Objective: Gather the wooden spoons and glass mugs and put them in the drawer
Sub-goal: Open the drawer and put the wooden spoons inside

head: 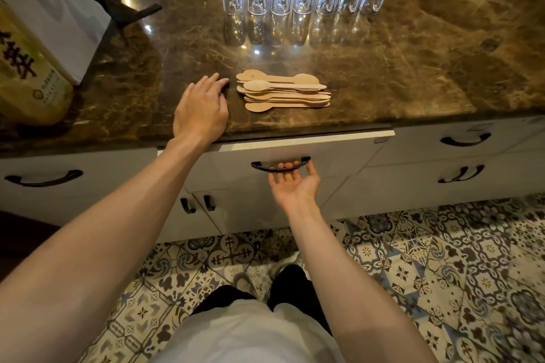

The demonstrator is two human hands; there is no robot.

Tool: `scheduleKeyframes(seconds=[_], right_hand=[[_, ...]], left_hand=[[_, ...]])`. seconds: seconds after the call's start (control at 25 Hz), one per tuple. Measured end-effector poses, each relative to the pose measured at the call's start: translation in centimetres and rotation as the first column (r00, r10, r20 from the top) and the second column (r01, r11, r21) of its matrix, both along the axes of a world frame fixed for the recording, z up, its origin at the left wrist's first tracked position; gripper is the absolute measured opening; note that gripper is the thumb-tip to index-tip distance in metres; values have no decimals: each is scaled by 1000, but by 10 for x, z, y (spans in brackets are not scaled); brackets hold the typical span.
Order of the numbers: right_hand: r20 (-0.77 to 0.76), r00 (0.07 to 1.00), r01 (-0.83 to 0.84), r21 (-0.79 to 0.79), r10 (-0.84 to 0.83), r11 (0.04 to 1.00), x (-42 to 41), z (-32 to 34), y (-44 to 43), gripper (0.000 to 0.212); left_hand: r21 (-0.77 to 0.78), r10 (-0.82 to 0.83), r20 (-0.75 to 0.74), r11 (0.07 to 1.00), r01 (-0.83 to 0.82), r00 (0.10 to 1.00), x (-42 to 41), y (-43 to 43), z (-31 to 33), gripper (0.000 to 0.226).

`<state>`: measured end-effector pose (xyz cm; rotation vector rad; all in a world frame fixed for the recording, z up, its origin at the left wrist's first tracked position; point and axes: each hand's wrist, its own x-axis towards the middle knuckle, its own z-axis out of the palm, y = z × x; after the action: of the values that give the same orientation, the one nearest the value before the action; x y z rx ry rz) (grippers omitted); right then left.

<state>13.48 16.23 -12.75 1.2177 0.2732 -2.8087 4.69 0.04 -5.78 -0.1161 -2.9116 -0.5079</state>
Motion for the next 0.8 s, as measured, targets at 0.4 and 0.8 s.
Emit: scheduleKeyframes(seconds=[0.4, 0.8], right_hand=[[228, 974, -14, 7, 12, 1000, 76, 5, 9, 36], [323, 946, 15, -32, -4, 999, 155, 12, 19, 29]], left_hand=[[5, -10, -2, 1000, 10, 1000, -1, 1, -2, 44], [13, -22, 3, 1000, 22, 1000, 3, 1, 1, 44]])
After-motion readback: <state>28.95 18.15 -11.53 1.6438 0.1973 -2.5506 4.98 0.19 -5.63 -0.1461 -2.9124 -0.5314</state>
